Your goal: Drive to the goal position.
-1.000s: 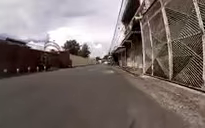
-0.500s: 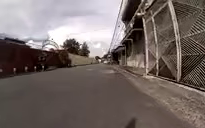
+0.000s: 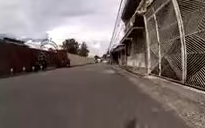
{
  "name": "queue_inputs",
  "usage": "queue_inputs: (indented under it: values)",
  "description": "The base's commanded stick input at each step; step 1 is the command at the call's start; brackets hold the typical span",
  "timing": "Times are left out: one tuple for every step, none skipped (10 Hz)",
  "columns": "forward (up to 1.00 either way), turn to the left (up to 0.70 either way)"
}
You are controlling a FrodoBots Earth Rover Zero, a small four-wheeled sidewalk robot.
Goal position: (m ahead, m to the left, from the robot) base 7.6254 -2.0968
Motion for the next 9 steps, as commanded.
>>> queue_inputs:
  values:
    - [0.70,0.00]
    - [0.70,0.00]
    - [0.70,0.00]
    - [0.70,0.00]
    - [0.70,0.00]
    - [0.70,0.00]
    - [0.70,0.00]
    - [0.70,0.00]
    - [0.70,0.00]
